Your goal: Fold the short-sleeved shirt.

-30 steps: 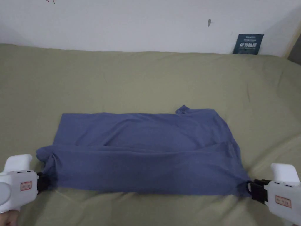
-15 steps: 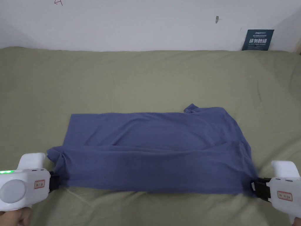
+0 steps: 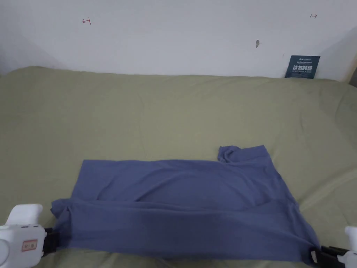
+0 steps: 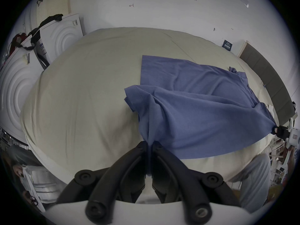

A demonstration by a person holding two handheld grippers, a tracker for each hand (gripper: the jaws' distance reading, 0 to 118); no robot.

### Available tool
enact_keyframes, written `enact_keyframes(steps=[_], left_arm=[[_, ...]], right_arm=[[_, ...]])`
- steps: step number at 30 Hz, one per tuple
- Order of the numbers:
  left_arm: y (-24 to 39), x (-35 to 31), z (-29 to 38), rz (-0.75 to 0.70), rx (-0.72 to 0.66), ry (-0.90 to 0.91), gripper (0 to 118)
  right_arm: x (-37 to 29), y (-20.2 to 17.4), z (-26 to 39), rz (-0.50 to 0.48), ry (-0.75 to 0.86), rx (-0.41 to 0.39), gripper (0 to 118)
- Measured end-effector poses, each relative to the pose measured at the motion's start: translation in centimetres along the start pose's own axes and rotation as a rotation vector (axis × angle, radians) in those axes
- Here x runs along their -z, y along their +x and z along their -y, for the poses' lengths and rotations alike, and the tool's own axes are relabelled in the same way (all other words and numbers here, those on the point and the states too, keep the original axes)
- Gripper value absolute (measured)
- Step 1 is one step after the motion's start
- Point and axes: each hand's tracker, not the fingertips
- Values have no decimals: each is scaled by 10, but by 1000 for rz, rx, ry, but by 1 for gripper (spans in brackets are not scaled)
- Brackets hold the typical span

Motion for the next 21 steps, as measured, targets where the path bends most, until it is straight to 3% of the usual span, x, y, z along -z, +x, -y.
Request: enact_keyframes(steps=[7, 8, 9, 10, 11, 12, 13, 14, 16, 18, 21], left_arm=[[-16, -4, 26, 21, -38, -50, 4], [-15, -3, 24, 27, -40, -46, 7], [-15, -3, 22, 35, -41, -43, 20], [-17, -4, 20, 53, -37, -30, 72], [-18, -7, 18, 50, -41, -18, 109], [-17, -10, 15, 47, -39, -19, 118], [-18, -12, 11, 40, -39, -12, 117], [-18, -23, 3, 21, -55, 82, 117], [-9, -28, -11, 12, -55, 91, 116], [0, -29, -34, 26, -54, 154, 103], [7, -7, -67, 31, -38, 207, 0]], right_arm=[[0, -3, 30, -11, -47, 27, 9], [1, -3, 29, -10, -43, 34, 17], [1, -2, 27, -19, -27, 46, 45], [-2, -2, 24, -31, 17, 51, 100], [-4, -2, 20, -29, 34, 53, 118], [-5, -1, 14, -23, 38, 56, 114], [-15, -1, 5, -4, 147, 65, 114], [-20, -3, -1, -24, 121, 60, 114], [-18, -7, -21, -10, 109, 54, 114], [-4, -12, -36, 3, 153, 39, 102], [13, -24, -64, 66, 200, -14, 2]])
